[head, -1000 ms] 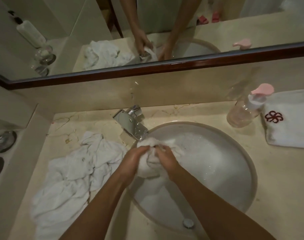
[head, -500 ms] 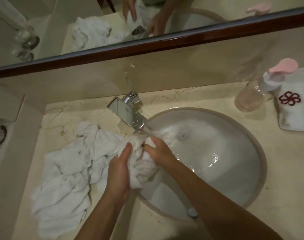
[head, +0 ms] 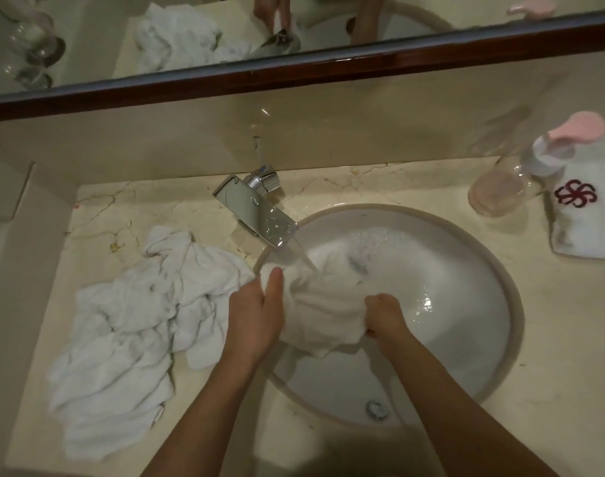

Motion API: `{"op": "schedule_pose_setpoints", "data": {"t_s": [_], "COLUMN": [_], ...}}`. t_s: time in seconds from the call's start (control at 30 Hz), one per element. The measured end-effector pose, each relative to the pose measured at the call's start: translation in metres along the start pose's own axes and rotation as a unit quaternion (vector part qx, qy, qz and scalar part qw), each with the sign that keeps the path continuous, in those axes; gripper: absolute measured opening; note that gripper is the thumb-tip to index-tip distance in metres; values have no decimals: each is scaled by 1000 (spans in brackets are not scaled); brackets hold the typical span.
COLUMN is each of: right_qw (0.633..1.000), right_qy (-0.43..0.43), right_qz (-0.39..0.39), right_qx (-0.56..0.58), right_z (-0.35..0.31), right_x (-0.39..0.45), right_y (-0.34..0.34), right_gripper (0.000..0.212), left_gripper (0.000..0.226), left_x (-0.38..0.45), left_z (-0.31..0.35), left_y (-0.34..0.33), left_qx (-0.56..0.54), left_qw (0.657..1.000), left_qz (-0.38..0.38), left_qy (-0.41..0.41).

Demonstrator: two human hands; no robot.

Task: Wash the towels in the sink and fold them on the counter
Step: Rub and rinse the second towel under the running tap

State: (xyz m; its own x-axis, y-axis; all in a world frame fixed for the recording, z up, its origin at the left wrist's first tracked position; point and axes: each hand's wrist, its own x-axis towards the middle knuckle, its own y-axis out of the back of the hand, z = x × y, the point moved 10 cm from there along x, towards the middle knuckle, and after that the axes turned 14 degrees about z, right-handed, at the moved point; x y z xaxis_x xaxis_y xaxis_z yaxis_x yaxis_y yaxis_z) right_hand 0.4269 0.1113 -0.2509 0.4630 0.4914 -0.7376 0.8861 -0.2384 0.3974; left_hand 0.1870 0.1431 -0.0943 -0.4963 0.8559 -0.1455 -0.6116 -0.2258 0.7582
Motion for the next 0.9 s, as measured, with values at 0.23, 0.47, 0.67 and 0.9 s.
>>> {"op": "schedule_pose_setpoints", "data": {"t_s": [0.23, 0.47, 0.67, 0.9], "right_qw": [952, 989, 862, 951], "right_qy": [-180, 12, 428, 272], "right_qz": [-221, -96, -182, -136], "right_qx": [111, 107, -200, 61], "right_z": [15, -42, -108, -142], "right_x": [-39, -34, -108, -49], "right_y": [-38, -28, -59, -77], "right_gripper": [41, 15, 33, 37], "left_gripper": [53, 22, 29, 35], "left_x": [-9, 1, 44, 15], "left_z": [-8, -14, -28, -1], "left_y": [-52, -39, -72, -37], "left_qx": [-322, -260, -167, -96], "left_qw": [876, 916, 951, 988], "left_qz": [-136, -128, -54, -20], "left_qy": [332, 276, 253, 118]}}
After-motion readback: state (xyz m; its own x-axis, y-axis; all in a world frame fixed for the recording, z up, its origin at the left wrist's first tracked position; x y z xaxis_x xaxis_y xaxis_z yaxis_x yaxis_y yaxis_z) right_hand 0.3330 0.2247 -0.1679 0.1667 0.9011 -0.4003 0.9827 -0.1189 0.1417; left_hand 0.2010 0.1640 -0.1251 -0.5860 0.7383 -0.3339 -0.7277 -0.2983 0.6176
